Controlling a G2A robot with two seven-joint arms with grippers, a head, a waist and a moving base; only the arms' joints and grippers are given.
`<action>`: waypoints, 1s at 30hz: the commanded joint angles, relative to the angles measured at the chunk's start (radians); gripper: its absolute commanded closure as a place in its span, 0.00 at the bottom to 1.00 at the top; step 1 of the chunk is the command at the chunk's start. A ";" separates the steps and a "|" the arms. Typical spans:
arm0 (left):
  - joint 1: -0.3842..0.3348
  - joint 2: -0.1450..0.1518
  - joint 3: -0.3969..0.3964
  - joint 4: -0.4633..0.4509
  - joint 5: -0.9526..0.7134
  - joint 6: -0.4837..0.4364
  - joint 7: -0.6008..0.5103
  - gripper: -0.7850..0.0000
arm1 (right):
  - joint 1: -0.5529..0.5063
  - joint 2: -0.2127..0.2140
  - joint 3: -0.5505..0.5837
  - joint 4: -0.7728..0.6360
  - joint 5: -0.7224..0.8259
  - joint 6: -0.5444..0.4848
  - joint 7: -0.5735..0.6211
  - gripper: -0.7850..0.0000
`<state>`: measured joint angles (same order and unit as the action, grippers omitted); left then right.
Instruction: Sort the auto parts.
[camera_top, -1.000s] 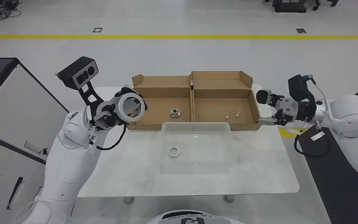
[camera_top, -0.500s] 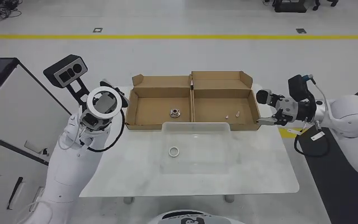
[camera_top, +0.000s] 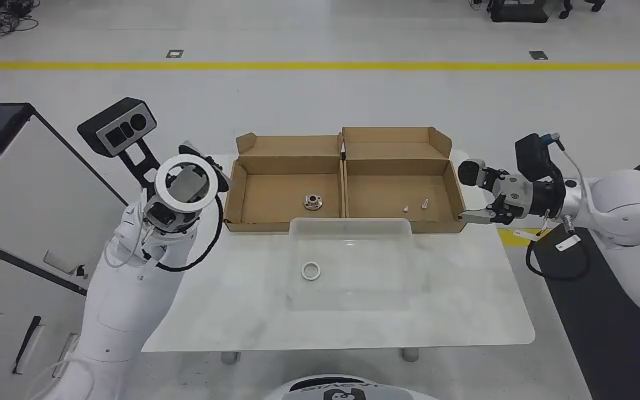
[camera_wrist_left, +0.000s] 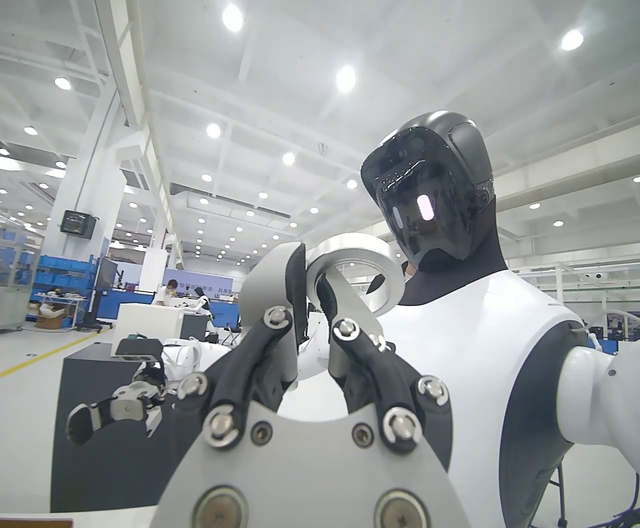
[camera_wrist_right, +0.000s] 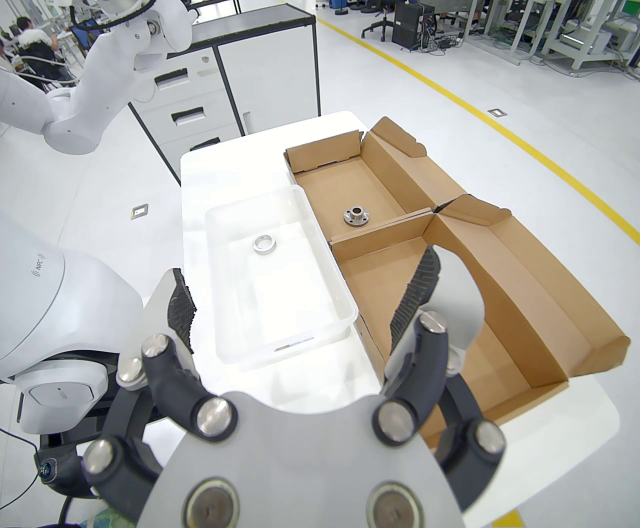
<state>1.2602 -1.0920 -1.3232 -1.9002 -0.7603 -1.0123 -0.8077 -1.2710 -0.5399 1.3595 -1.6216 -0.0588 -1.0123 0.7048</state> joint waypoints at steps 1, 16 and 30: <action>0.000 0.000 0.000 0.000 0.000 0.000 0.000 1.00 | 0.000 0.000 0.000 0.000 0.000 0.000 0.000 0.00; -0.070 -0.009 0.069 0.020 0.379 0.193 -0.027 1.00 | 0.000 0.000 0.000 0.000 0.000 0.000 0.000 0.00; -0.324 -0.046 0.238 0.239 0.730 0.255 0.003 1.00 | 0.000 0.000 0.000 0.000 0.000 0.000 0.000 0.00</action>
<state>0.9605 -1.1356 -1.0981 -1.6895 -0.0671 -0.7531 -0.8020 -1.2710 -0.5399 1.3595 -1.6216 -0.0588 -1.0123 0.7048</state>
